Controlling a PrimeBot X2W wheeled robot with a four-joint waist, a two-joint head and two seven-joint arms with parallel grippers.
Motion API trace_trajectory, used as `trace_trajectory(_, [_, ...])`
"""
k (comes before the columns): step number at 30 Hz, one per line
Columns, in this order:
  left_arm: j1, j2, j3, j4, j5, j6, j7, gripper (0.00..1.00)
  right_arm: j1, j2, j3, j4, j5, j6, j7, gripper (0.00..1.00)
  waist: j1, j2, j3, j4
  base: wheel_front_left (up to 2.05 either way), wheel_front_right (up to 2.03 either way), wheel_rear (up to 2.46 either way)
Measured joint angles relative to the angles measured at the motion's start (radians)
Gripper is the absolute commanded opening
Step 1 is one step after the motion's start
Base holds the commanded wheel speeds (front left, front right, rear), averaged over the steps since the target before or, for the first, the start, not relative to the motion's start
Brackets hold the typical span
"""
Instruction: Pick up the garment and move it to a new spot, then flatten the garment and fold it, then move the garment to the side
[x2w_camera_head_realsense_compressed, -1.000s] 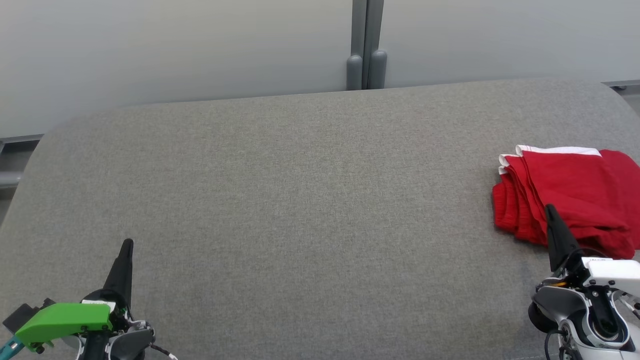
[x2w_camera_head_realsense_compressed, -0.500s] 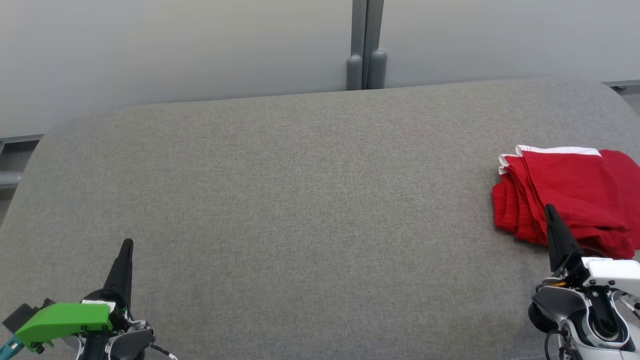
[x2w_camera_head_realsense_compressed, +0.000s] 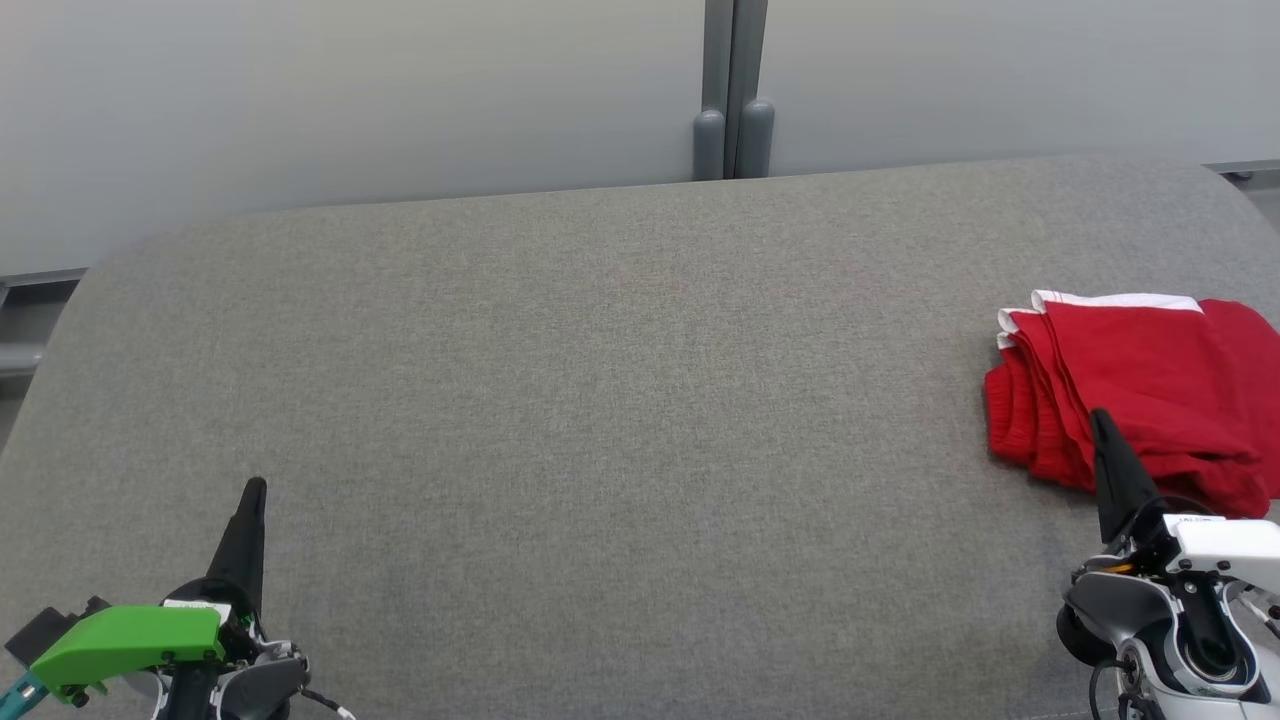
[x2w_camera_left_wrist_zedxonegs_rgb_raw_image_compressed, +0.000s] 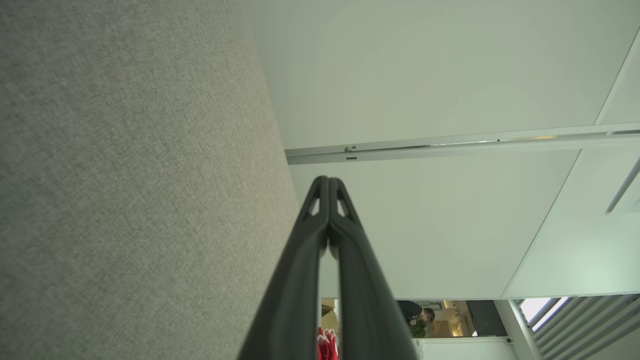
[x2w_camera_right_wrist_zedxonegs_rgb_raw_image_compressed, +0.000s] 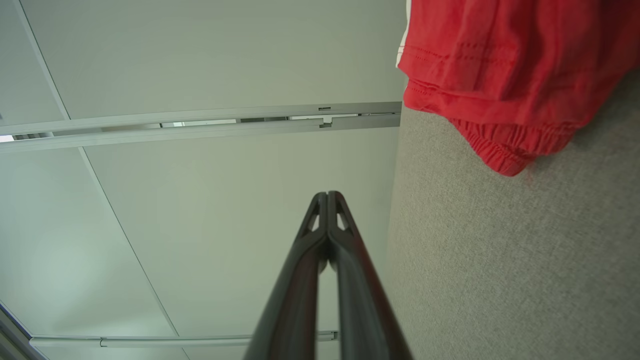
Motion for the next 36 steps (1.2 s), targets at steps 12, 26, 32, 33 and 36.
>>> trace_trajectory(12, [0.000, 0.000, 0.000, 0.000, 0.000, 0.000, 0.000, 0.00, 0.000, 0.000, 0.000, 0.000, 0.000, 0.000, 0.000, 0.00, 0.0000, 0.0000, 0.000, 0.000, 0.00, 0.00, 0.00])
trace_trajectory(26, [0.000, 0.000, 0.000, 0.000, 0.000, 0.000, 0.000, 0.00, 0.000, 0.000, 0.000, 0.000, 0.000, 0.000, 0.000, 0.00, 0.0000, 0.0000, 0.000, 0.000, 0.00, 0.00, 0.00])
trace_trajectory(32, [0.000, 0.000, 0.000, 0.000, 0.000, 0.000, 0.000, 0.00, 0.000, 0.000, 0.000, 0.000, 0.000, 0.000, 0.000, 0.00, 0.0000, 0.0000, 0.000, 0.000, 0.00, 0.00, 0.00])
trace_trajectory(33, [0.000, 0.000, 0.000, 0.000, 0.000, 0.000, 0.000, 0.00, 0.000, 0.000, 0.000, 0.000, 0.000, 0.000, 0.000, 0.00, 0.0000, 0.0000, 0.000, 0.000, 0.00, 0.00, 0.00])
trace_trajectory(36, [0.000, 0.000, 0.000, -0.001, 0.000, 0.000, 0.000, 0.00, 0.000, 0.000, 0.000, 0.000, 0.000, 0.000, 0.000, 0.00, 0.0000, 0.0000, 0.000, 0.000, 0.00, 0.00, 0.00])
